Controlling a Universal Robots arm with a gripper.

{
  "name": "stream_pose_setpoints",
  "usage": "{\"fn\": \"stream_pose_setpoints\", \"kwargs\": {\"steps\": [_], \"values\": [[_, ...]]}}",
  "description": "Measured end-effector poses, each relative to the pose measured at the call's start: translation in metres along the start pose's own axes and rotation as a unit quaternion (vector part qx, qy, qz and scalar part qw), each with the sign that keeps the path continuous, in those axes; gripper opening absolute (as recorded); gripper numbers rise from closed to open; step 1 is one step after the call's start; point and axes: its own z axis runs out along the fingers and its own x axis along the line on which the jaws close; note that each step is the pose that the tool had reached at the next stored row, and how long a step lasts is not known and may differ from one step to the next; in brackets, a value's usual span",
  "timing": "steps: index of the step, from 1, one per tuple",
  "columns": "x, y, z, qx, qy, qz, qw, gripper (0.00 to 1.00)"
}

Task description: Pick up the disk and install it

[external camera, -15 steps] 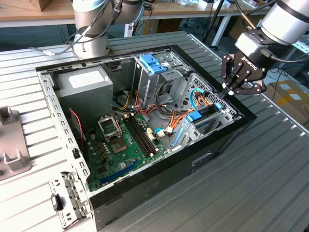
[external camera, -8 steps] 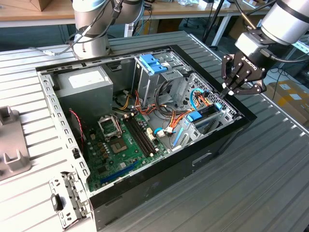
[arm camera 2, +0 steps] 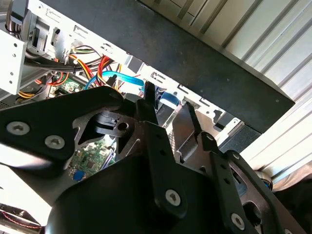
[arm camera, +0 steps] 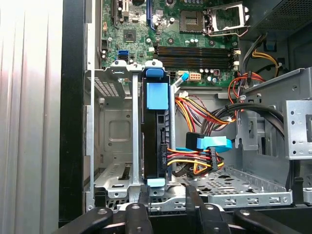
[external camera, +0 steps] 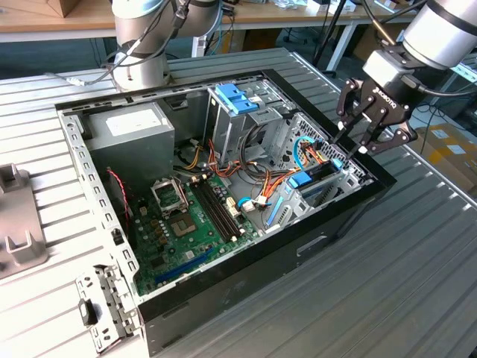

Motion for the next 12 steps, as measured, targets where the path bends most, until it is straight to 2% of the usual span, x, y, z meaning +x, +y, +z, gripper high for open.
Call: {"fn": "stream_pose_setpoints", "kwargs": {"steps": [3, 4, 6, 7, 8, 9, 11, 12], "values": [[-0.001, 0.0062, -0.0023, 0.0007, 0.0, 0.0, 1.0, 0.42], [-0.0032, 0.0129, -0.0021, 0.0012, 0.0, 0.0, 1.0, 0.42], [-0.0048, 0.0197, -0.0014, 0.0015, -0.0001, 0.0, 1.0, 0.42], [-0.0071, 0.022, -0.0011, 0.0016, 0.0, 0.0, 1.0, 0.42], [-0.0143, 0.0248, -0.0004, 0.0018, 0.0, 0.0, 1.0, 0.42], [-0.0176, 0.0275, -0.0001, 0.0019, 0.0, 0.0, 1.0, 0.42], [-0.0184, 0.0326, 0.0005, 0.0022, -0.0001, 0.0, 1.0, 0.42], [-0.0185, 0.0374, 0.0007, 0.0024, 0.0, 0.0, 1.0, 0.42]]}}
